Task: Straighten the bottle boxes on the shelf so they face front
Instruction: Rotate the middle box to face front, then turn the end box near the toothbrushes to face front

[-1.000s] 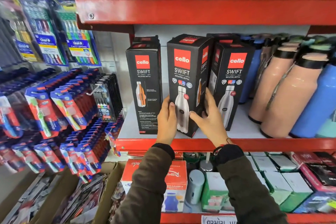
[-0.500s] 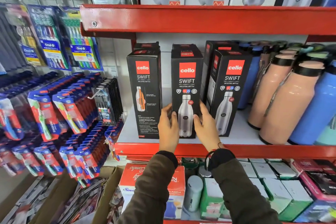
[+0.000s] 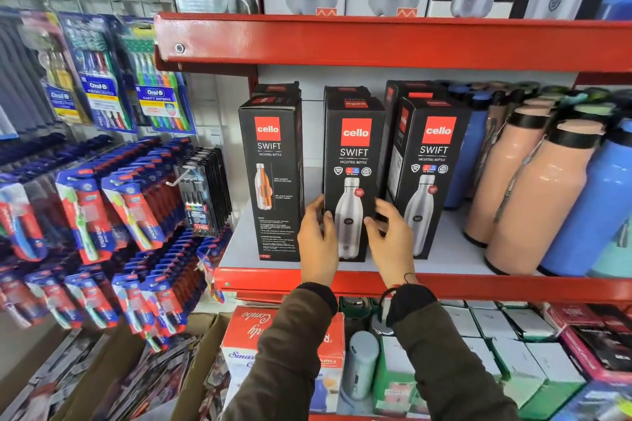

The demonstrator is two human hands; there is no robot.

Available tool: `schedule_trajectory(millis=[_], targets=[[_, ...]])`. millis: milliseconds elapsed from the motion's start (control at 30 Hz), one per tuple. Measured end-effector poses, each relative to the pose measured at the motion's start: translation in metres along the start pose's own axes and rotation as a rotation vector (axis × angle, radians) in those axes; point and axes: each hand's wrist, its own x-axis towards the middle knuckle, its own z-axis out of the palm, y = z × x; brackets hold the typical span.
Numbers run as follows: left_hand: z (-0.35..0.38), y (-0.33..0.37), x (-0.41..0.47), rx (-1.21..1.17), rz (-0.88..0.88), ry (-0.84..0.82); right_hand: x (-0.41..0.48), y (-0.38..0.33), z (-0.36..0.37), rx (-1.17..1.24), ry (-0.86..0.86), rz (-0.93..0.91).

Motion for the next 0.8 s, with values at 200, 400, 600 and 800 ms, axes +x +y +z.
schedule_trajectory(millis=[200,400,600,800], targets=[[-0.015,0.007,-0.011,-0.025,0.12,0.082,-0.013,-0.01,-0.002,0.068,0.226,-0.109],[-0.045,0.015,-0.005,-0.007,0.262,0.261,-0.019,-0.044,0.022,0.145,0.176,-0.235],[-0.085,0.005,0.014,0.074,0.173,0.321,-0.037,-0.054,0.065,0.116,-0.017,-0.159],[-0.109,-0.011,0.022,-0.16,-0.106,0.029,-0.047,-0.057,0.098,0.088,-0.173,-0.025]])
